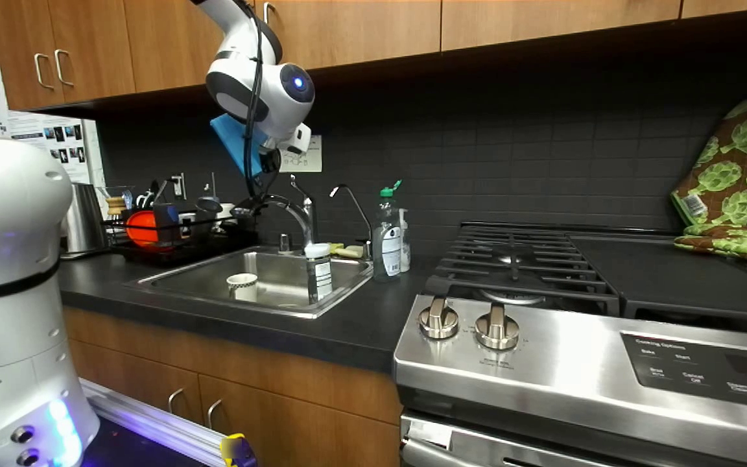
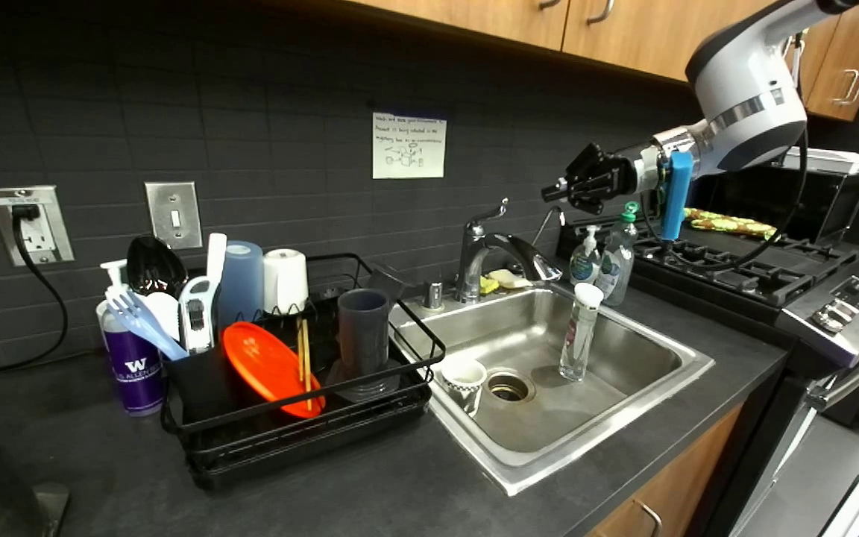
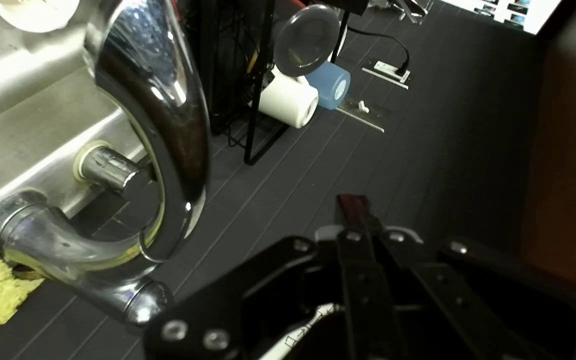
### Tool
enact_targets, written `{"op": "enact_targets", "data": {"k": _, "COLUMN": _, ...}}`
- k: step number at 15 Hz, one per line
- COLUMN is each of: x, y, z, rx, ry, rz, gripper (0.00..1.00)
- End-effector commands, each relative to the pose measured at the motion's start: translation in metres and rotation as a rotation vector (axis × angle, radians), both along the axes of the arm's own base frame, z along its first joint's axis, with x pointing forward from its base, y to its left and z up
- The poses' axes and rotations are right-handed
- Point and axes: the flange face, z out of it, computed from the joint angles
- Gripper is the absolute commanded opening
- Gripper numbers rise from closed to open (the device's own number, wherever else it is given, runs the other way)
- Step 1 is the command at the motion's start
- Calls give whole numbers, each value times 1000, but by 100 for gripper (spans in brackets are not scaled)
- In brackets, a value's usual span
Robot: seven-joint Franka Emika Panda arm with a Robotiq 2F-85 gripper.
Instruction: Open the tap faucet
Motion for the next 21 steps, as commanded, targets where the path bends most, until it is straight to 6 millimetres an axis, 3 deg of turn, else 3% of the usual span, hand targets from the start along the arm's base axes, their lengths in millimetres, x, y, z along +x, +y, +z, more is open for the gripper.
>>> {"op": "enact_targets", "data": {"k": 1, "x": 12, "y": -6, "z": -8, "rx": 28, "ry": -28, "rz": -27, "gripper": 0}}
{"op": "enact_targets", "data": {"k": 10, "x": 34, "y": 3, "z": -35, "rx": 61, "ry": -28, "rz": -76, "gripper": 0}}
{"op": "enact_targets", "data": {"k": 21, "x": 58, "y": 13, "z": -40, "rx": -29, "ry": -9, "rz": -189, "gripper": 0}}
